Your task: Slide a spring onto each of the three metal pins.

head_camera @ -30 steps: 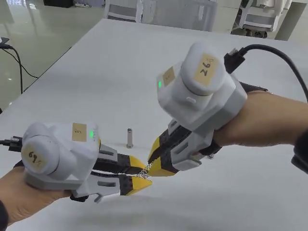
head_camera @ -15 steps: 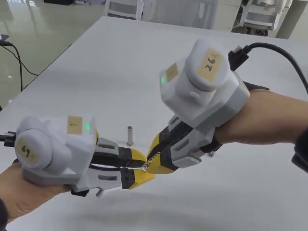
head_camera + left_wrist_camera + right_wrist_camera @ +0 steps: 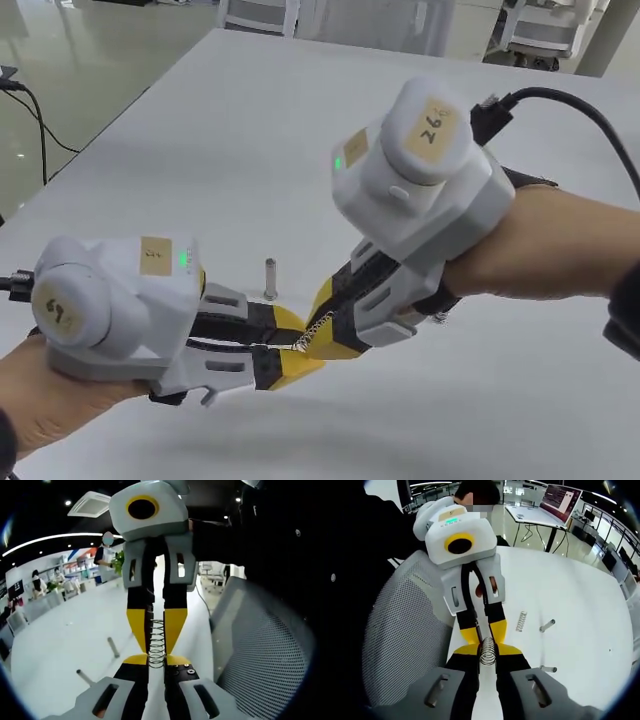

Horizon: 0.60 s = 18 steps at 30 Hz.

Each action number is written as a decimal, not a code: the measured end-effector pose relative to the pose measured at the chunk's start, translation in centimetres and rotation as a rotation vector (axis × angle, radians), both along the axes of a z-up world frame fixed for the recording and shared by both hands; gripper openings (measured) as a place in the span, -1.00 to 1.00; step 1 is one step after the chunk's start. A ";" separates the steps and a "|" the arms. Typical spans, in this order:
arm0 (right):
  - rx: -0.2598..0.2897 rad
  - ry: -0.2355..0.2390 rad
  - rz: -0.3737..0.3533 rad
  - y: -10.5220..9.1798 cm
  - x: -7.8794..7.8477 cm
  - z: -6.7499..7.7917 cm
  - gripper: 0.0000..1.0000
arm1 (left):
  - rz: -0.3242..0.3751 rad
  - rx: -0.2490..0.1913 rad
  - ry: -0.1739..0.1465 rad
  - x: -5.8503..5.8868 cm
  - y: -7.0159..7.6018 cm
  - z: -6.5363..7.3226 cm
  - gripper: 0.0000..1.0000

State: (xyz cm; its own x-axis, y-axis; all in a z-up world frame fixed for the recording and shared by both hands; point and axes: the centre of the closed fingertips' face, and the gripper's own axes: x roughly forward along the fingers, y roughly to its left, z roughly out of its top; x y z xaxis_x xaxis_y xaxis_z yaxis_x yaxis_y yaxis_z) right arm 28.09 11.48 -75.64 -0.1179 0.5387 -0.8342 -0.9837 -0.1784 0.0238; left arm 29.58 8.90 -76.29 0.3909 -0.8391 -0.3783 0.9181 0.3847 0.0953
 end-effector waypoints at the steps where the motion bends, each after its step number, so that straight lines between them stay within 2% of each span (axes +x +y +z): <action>1: 0.001 -0.001 -0.001 0.0 0.0 0.0 -0.83 | 0.004 -0.004 0.004 0.0 0.0 0.0 -0.95; 5: 0.001 -0.005 -0.003 0.1 0.1 0.0 -0.83 | 0.014 -0.014 0.013 0.2 0.2 0.0 -0.94; 7: -0.003 -0.010 -0.006 0.0 0.3 0.0 -0.83 | 0.023 0.002 0.024 0.2 0.5 -0.5 -0.93; 11: -0.017 -0.015 -0.015 -0.4 0.6 -0.2 -0.83 | 0.046 0.001 0.050 0.2 1.0 -1.1 -0.82; 18: -0.037 -0.028 -0.026 -1.0 1.1 -0.4 -0.83 | 0.087 -0.020 0.084 0.1 1.9 -1.5 -0.65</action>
State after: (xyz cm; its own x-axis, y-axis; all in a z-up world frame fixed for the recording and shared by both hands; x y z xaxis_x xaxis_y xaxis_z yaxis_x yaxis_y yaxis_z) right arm 29.23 10.44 -76.05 -0.0809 0.5103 -0.8562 -0.9883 -0.1526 0.0024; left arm 29.68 10.79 -77.80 0.4307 -0.8111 -0.3957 0.8854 0.4647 0.0112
